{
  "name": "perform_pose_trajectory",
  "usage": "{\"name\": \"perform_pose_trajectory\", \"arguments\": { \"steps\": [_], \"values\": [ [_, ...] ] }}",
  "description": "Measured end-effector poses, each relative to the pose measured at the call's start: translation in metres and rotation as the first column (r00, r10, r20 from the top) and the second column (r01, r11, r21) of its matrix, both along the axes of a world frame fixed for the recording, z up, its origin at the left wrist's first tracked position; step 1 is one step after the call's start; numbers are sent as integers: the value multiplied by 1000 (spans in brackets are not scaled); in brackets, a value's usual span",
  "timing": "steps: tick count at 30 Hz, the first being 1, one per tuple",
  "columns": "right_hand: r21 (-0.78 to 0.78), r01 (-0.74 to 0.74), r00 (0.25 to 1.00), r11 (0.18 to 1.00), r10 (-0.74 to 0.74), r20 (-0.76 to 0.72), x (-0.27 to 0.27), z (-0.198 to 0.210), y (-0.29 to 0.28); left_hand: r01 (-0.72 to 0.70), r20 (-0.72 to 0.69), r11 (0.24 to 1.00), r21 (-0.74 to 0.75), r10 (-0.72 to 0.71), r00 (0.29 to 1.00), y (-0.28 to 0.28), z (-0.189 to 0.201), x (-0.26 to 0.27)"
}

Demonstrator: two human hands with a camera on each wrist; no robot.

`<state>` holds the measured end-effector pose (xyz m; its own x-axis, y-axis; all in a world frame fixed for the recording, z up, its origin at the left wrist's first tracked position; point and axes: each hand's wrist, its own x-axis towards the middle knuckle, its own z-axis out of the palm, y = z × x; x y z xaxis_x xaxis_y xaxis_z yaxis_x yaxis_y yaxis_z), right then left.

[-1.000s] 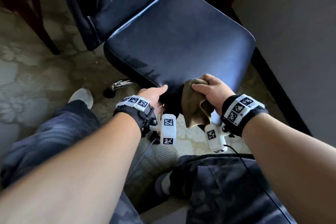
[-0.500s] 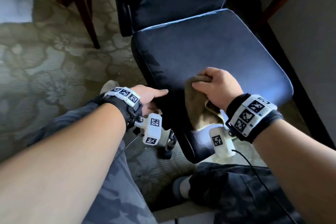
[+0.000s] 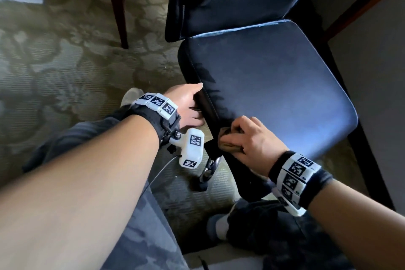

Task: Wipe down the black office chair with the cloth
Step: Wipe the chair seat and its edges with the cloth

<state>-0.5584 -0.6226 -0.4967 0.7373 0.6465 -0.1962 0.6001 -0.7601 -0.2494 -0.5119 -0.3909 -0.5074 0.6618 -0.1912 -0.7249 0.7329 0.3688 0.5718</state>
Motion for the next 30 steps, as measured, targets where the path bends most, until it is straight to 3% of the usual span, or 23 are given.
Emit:
{"name": "perform_pose_trajectory", "arguments": {
  "steps": [7,10,14,19,25,30],
  "values": [
    [100,109,994,989,-110,5,52,-2,29,-119,-19,991,-64,118,993,1,-8,7],
    [32,-21,998,999,23,-57,40,1,21,-224,-45,970,-93,221,974,3,-10,18],
    [-78,-173,978,982,161,-136,69,10,30,-295,-26,955,24,296,955,3,-8,38],
    [-10,-168,982,986,167,-89,140,7,79,-348,90,919,183,337,937,29,-21,74],
    [-11,-59,997,998,58,-51,208,13,113,-355,19,934,37,355,935,41,-22,95],
    [-32,-86,988,996,81,-133,181,9,97,-381,25,925,15,380,925,34,-24,99]
  ]
}}
